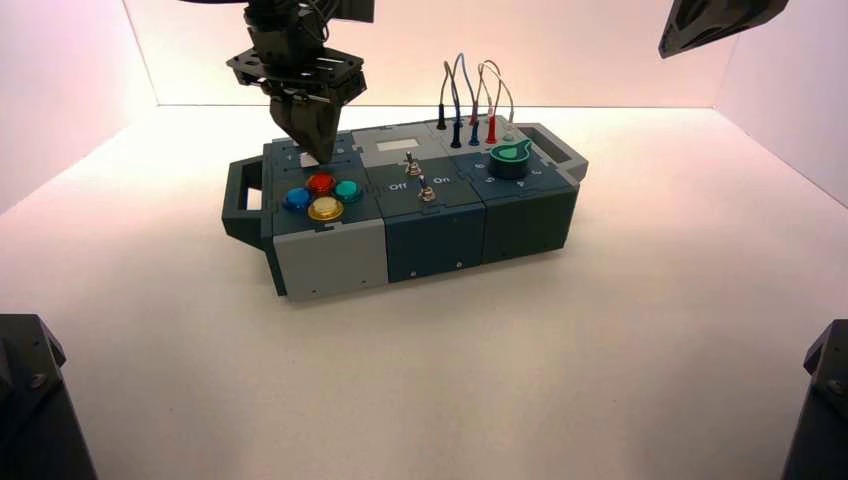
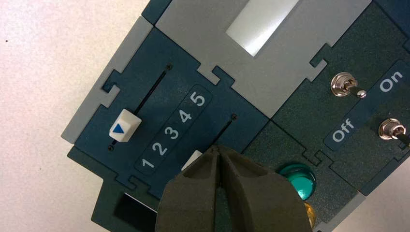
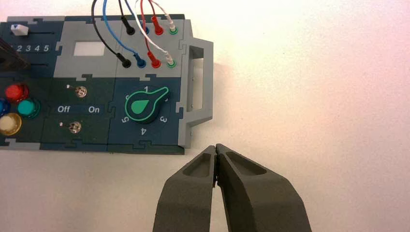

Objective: Move the bottom slider to position 2.

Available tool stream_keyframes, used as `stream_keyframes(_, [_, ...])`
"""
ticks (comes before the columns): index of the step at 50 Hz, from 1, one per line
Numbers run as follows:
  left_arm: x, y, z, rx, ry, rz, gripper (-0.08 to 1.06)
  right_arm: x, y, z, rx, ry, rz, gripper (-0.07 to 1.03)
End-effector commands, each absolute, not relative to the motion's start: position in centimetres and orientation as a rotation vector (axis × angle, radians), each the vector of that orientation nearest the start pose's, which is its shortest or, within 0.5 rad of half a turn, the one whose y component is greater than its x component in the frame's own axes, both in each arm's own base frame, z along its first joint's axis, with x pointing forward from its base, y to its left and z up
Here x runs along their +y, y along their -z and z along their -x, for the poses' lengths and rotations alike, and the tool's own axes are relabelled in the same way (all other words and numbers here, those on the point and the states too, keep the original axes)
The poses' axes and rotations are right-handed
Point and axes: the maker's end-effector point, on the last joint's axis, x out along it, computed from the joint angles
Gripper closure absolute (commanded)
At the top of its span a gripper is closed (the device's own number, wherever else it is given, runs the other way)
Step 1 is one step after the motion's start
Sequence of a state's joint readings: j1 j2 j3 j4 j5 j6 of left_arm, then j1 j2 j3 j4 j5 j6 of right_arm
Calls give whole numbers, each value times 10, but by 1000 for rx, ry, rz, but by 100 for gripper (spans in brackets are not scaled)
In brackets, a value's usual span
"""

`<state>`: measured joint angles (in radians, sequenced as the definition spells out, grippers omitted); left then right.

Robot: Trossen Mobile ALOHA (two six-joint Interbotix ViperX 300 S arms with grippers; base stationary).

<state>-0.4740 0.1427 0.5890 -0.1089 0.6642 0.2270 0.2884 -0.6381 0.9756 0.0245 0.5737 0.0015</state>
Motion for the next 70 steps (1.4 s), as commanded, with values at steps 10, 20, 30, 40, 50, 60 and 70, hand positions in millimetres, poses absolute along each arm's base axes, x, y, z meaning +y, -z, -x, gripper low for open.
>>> stream_keyframes(10, [-173,-51,-316,1320,550,-402,101,78,-177,-256,872,-273,101,98])
stream_keyframes(20, [-171,-51,-317,1321,547,-404,101,78,-177,-256,872,-273,103,98])
stream_keyframes(30, [-168,-51,-318,1323,542,-402,101,78,-176,-256,873,-273,101,98])
stream_keyframes(40, [-166,-51,-318,1328,538,-401,101,78,-177,-256,870,-273,102,98])
stream_keyframes(50, [-167,-51,-318,1326,539,-402,101,78,-177,-256,870,-272,100,98])
stream_keyframes(60, [-170,-53,-321,1310,551,-410,101,78,-177,-256,870,-271,102,98])
stream_keyframes(70, [-192,-63,-322,1257,602,-443,101,78,-176,-256,872,-273,103,98])
